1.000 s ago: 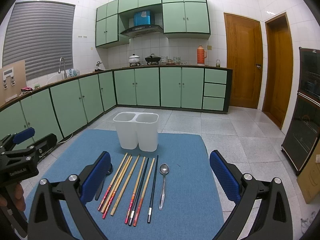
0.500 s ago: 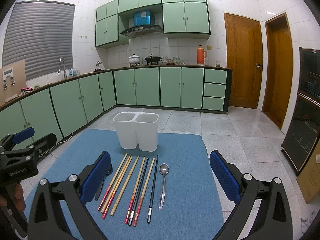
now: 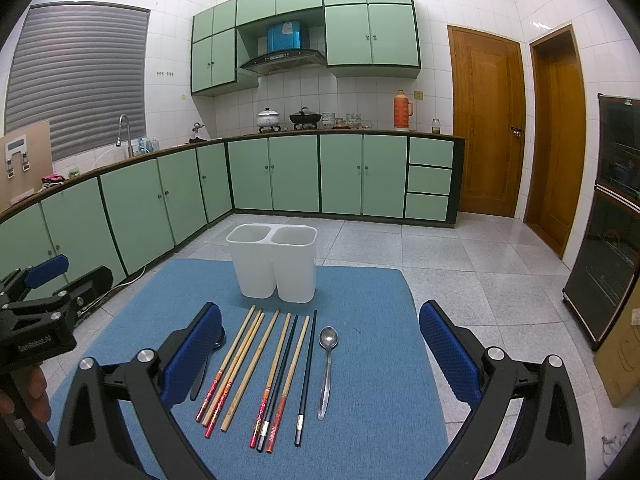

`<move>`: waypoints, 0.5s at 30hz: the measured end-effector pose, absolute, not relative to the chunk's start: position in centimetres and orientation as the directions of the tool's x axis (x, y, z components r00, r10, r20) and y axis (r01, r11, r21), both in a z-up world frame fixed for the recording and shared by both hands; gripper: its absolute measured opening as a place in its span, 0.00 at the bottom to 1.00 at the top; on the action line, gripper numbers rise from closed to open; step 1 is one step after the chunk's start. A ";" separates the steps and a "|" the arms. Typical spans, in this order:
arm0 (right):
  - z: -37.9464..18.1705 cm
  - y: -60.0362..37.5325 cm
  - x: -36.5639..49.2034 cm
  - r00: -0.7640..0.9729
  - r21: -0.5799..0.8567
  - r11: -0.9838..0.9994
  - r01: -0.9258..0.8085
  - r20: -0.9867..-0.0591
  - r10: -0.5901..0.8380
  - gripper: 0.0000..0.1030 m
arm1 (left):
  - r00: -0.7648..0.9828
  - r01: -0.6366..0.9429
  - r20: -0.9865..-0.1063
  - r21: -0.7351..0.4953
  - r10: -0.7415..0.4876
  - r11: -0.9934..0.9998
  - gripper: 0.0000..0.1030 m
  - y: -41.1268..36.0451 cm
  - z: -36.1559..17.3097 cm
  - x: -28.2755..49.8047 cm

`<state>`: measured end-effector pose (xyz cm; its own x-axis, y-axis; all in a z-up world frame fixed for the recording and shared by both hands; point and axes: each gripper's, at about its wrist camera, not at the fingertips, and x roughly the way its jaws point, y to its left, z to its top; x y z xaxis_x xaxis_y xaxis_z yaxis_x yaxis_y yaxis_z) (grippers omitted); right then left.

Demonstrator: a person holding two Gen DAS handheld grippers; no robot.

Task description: Organize utensils

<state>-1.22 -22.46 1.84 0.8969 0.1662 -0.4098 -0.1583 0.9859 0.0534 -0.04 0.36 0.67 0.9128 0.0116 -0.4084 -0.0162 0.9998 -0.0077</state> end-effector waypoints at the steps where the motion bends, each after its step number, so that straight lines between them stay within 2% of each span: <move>1: 1.8 -22.5 -1.2 0.897 0.053 0.986 -0.158 -0.411 0.166 0.94 | 0.913 -0.016 -0.408 -0.008 0.012 1.000 0.95 0.4 0.7 0.0; 15: 1.8 -22.5 -1.2 0.896 0.054 0.986 -0.157 -0.411 0.165 0.94 | 0.913 -0.019 -0.408 -0.009 0.014 1.000 0.95 1.1 1.6 -0.8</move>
